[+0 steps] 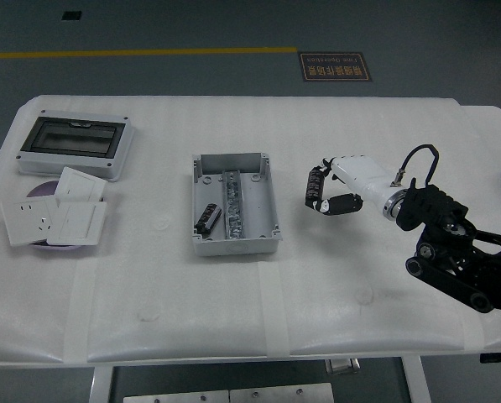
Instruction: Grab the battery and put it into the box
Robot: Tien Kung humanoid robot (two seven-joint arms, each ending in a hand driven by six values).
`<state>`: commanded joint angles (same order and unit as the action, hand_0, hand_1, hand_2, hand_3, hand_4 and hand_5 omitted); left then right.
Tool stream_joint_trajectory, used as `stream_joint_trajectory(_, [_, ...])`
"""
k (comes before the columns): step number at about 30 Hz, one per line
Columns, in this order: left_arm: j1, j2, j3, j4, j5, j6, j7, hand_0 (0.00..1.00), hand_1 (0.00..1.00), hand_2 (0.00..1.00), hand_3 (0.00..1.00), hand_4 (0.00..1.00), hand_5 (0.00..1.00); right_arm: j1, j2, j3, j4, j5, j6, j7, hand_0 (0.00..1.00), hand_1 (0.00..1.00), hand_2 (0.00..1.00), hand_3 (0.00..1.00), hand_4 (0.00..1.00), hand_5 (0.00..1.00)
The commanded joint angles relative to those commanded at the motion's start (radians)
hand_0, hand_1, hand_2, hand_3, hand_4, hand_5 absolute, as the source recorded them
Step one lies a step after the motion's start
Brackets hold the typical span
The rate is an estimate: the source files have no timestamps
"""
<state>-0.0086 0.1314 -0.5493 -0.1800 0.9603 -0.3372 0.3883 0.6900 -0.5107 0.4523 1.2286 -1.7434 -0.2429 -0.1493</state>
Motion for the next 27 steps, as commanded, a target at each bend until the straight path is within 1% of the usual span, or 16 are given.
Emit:
stream_joint_trajectory(5, [0.001,0.0,0.0,0.0,0.0,-0.002,0.002,0.728,0.683,0.476,0.502,0.396,0.002,-0.015,-0.006,0.109,0.101,0.039,-0.008,-0.01,0.728,0.643,0.623,0.663,0.3,0.272])
stream_joint_trajectory(7, [0.002,0.0,-0.005,0.0,0.005,-0.003,0.004,0.728,0.683,0.476,0.502,0.396,0.002,-0.021,-0.005,0.127,0.144,0.066,-0.01,-0.013,0.728,0.643,0.623,0.663,0.3,0.272])
stream_joint_trajectory(8, [0.002,0.0,-0.007,0.0,0.007,-0.003,0.005,0.729,0.681,0.475,0.501,0.393,0.002,-0.023,-0.003,0.13,0.164,0.074,-0.008,-0.013,0.719,0.64,0.619,0.66,0.296,0.251])
stream_joint_trajectory(9, [0.002,0.0,-0.009,0.0,0.009,-0.004,0.005,0.729,0.681,0.475,0.501,0.393,0.002,-0.025,0.0,0.132,0.187,0.084,-0.004,-0.01,0.719,0.64,0.619,0.66,0.296,0.251])
stream_joint_trajectory(11, [0.003,-0.001,-0.013,0.0,0.012,-0.005,0.006,0.729,0.681,0.475,0.501,0.393,0.002,-0.029,0.011,0.124,0.23,0.098,0.024,-0.002,0.719,0.64,0.619,0.66,0.296,0.251])
stream_joint_trajectory(13, [0.004,-0.002,-0.015,0.0,0.014,-0.006,0.008,0.729,0.681,0.475,0.501,0.393,0.002,-0.032,0.025,0.108,0.264,0.081,0.045,0.001,0.719,0.64,0.619,0.66,0.296,0.251])
stream_joint_trajectory(14, [0.004,-0.002,-0.017,0.0,0.015,-0.007,0.01,0.729,0.681,0.475,0.501,0.393,0.002,-0.034,0.033,0.098,0.273,0.066,0.05,0.003,0.72,0.642,0.623,0.661,0.484,0.306])
stream_joint_trajectory(16, [0.005,-0.003,-0.022,0.0,0.019,-0.009,0.013,0.729,0.681,0.475,0.501,0.393,0.002,-0.036,0.054,0.077,0.28,0.025,0.053,0.003,0.72,0.642,0.623,0.661,0.484,0.306])
stream_joint_trajectory(19, [0.006,-0.004,-0.02,0.0,0.023,-0.011,0.016,0.729,0.681,0.475,0.501,0.393,0.002,-0.041,0.088,0.054,0.257,-0.03,0.047,0.002,0.72,0.642,0.623,0.661,0.484,0.306])
stream_joint_trajectory(20, [0.005,-0.004,-0.018,0.0,0.028,-0.011,0.015,0.729,0.682,0.473,0.498,0.389,0.002,-0.043,0.096,0.049,0.248,-0.04,0.045,0.003,0.75,0.688,0.691,0.734,0.782,0.438])
stream_joint_trajectory(25, [0.004,-0.007,-0.011,0.0,0.069,-0.013,0.013,0.729,0.682,0.473,0.498,0.389,0.002,-0.045,0.136,0.024,0.182,-0.076,0.033,0.011,0.75,0.688,0.691,0.734,0.782,0.438])
stream_joint_trajectory(26, [0.004,-0.007,-0.01,0.0,0.07,-0.014,0.013,0.729,0.683,0.474,0.498,0.389,0.002,-0.046,0.14,0.022,0.171,-0.079,0.031,0.012,0.941,0.867,0.928,0.998,0.939,0.528])
stream_joint_trajectory(27, [0.004,-0.008,-0.006,0.0,0.071,-0.014,0.013,0.729,0.683,0.474,0.498,0.389,0.002,-0.047,0.144,0.021,0.159,-0.083,0.028,0.012,0.941,0.867,0.928,0.998,0.939,0.528])
